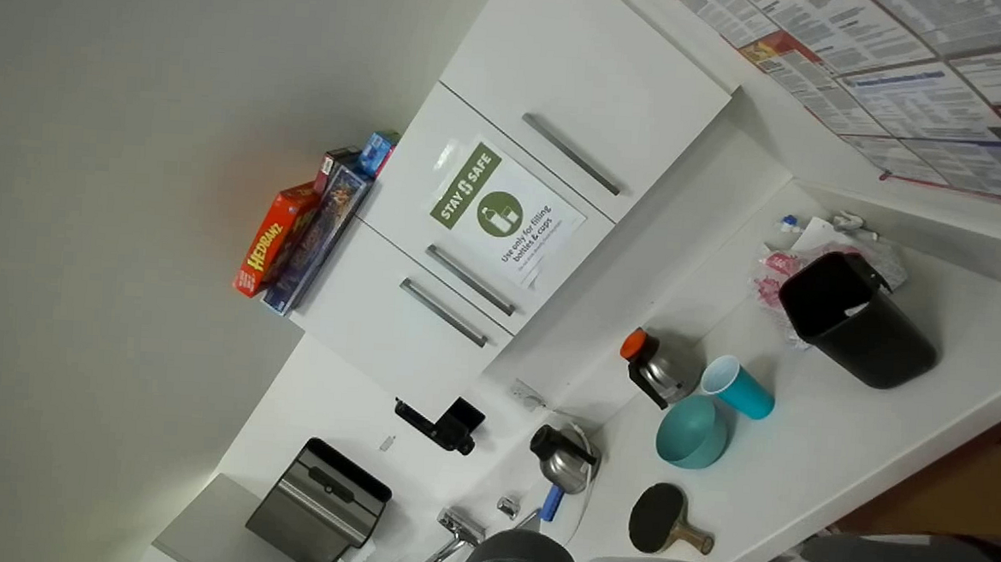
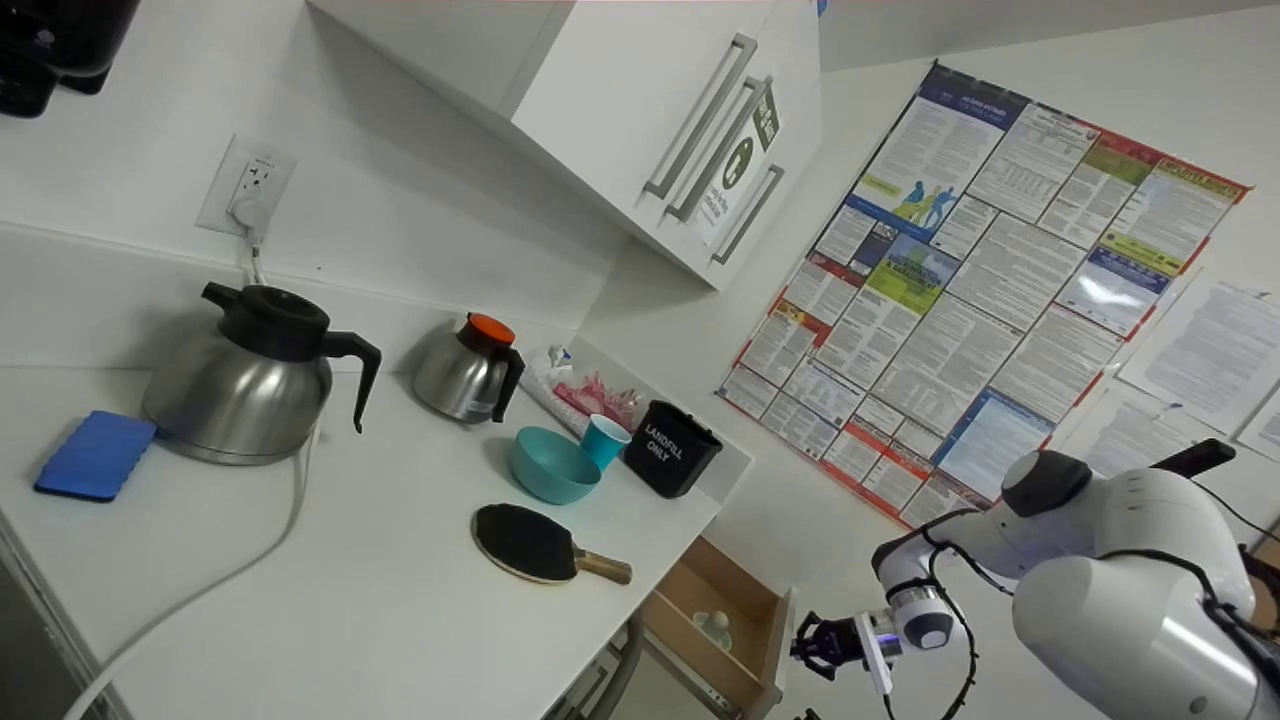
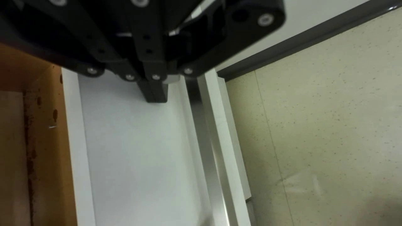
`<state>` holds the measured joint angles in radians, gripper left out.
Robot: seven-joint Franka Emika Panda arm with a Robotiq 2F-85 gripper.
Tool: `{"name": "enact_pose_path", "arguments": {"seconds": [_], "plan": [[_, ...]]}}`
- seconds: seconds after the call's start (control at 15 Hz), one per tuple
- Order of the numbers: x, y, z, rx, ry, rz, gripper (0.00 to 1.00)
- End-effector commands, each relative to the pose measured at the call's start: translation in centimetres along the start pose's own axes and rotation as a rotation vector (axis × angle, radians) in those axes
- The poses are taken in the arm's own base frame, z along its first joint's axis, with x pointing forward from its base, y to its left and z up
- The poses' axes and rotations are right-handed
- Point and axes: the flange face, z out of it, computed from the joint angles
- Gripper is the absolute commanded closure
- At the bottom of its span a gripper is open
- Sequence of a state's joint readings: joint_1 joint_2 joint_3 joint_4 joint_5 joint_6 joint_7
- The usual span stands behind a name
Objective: Put the white object in the open drawer and close the drawer, pour the contents of the blue cup into the blue bowl
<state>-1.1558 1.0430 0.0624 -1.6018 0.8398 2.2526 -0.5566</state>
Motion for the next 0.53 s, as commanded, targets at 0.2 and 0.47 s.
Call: {"name": "enact_pose_path", "arguments": {"seconds": [0.2, 0.47], "plan": [[1.0, -3.5, 3.5, 0.150, -0.068, 0.000, 1.00], [0.9, -6.5, 6.8, 0.156, -0.087, -0.007, 1.00]]}}
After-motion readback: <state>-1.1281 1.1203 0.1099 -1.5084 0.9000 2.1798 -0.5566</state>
